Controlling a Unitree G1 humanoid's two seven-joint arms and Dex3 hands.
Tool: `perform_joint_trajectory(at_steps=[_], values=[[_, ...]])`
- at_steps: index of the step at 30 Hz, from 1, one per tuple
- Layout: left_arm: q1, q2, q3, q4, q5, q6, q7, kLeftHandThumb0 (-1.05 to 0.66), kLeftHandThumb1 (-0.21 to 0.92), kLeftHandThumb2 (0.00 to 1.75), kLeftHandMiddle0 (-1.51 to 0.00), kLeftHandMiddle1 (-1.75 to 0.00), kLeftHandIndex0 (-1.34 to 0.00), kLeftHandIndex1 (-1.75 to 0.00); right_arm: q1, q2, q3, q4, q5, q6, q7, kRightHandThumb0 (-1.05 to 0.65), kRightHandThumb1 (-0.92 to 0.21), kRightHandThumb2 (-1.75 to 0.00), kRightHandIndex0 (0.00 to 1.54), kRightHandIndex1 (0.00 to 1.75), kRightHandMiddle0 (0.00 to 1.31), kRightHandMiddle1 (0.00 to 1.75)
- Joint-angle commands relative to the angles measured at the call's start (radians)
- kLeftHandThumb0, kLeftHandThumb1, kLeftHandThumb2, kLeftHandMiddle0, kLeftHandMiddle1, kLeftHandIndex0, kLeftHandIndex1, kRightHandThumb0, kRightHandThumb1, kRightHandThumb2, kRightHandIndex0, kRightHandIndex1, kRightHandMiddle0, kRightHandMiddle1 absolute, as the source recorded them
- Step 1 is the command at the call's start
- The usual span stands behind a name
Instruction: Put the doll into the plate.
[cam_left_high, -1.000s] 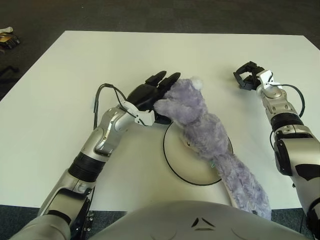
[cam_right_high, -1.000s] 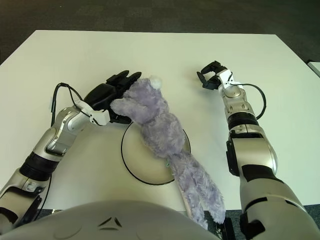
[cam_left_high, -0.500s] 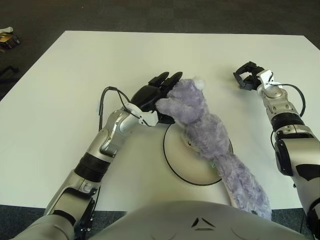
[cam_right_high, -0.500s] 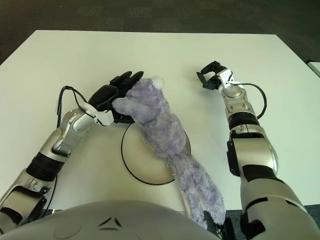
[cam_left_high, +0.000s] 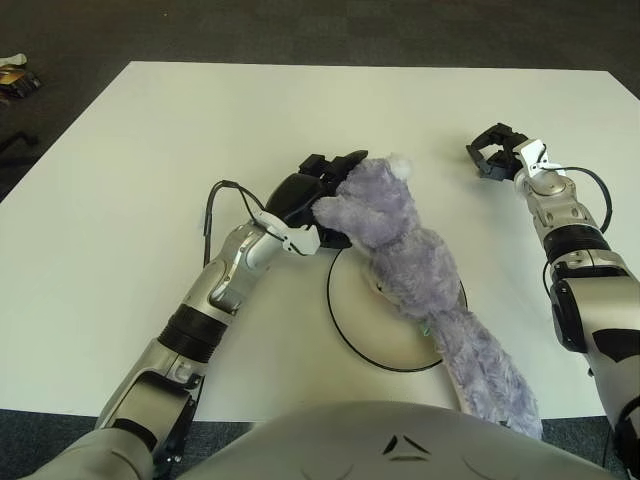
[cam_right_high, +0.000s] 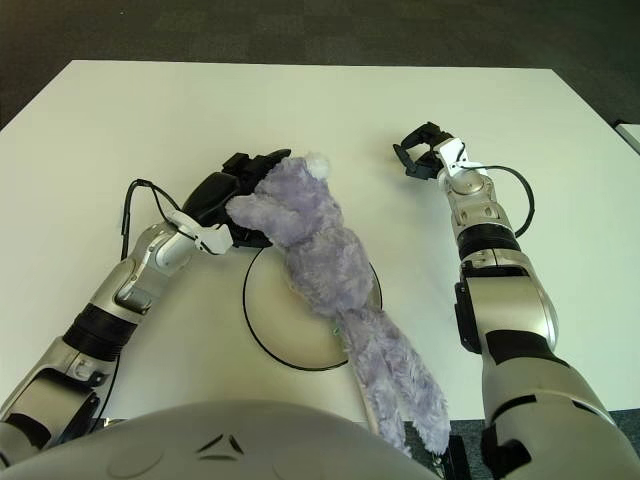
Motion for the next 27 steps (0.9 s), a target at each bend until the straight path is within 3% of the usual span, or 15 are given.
perform_joint_trajectory(at_steps=[1,2,4,6,11,17,19,21,27], values=[[-0.014,-0.015,-0.010,0.012,0.008,0.030,-0.005,-0.35,0.32,0.98,-0.23,-1.70,0.00,-1.36,0.117,0.048,0.031,0.056,-0.026,0.108,0.049,-0.01,-0.77,-0.77,0.19,1.75,0.18,1.75],[-0.014,-0.021,-0.009,0.010,0.008,0.043,-0.009,-0.34,0.32,0.99,-0.26,-1.71,0.00,-1.41,0.116,0.048,0.030,0.056,-0.025,0.111,0.050,-0.01,-0.77,-0.77,0.19,1.75,0.18,1.75],[-0.013,-0.029,-0.009,0.003,0.009,0.064,-0.014,0.11,0.38,1.10,-0.41,-1.73,0.00,-1.59,0.117,0.048,0.028,0.055,-0.022,0.113,0.053,-0.01,-0.77,-0.77,0.19,1.75,0.18,1.75],[-0.010,-0.034,-0.010,-0.004,0.012,0.081,-0.017,0.27,0.40,1.14,-0.46,-1.74,-0.02,-1.67,0.117,0.048,0.027,0.055,-0.020,0.113,0.055,-0.01,-0.77,-0.78,0.20,1.75,0.18,1.75],[-0.004,-0.039,-0.013,-0.023,0.013,0.115,-0.026,0.41,0.40,1.19,-0.52,-1.75,-0.13,-1.73,0.118,0.048,0.027,0.054,-0.021,0.111,0.057,-0.01,-0.76,-0.79,0.20,1.75,0.19,1.75],[-0.001,-0.041,-0.014,-0.039,-0.002,0.141,-0.048,0.44,0.38,1.23,-0.55,-1.75,-0.22,-1.75,0.119,0.048,0.027,0.054,-0.022,0.108,0.054,-0.01,-0.74,-0.81,0.21,1.75,0.19,1.75],[-0.003,-0.040,-0.014,-0.041,-0.005,0.144,-0.053,0.22,0.33,1.29,-0.60,-1.75,-0.34,-1.70,0.119,0.048,0.028,0.053,-0.024,0.107,0.052,-0.01,-0.74,-0.81,0.21,1.75,0.19,1.75],[-0.003,-0.039,-0.013,-0.042,-0.006,0.147,-0.056,0.12,0.27,1.36,-0.64,-1.75,-0.41,-1.70,0.119,0.047,0.030,0.053,-0.026,0.107,0.050,-0.01,-0.74,-0.81,0.21,1.75,0.19,1.75],[-0.002,-0.044,-0.012,-0.042,-0.008,0.151,-0.047,0.01,0.18,1.48,-0.70,-1.75,-0.48,-1.74,0.119,0.046,0.036,0.053,-0.033,0.105,0.048,-0.01,-0.75,-0.80,0.21,1.75,0.19,1.75]])
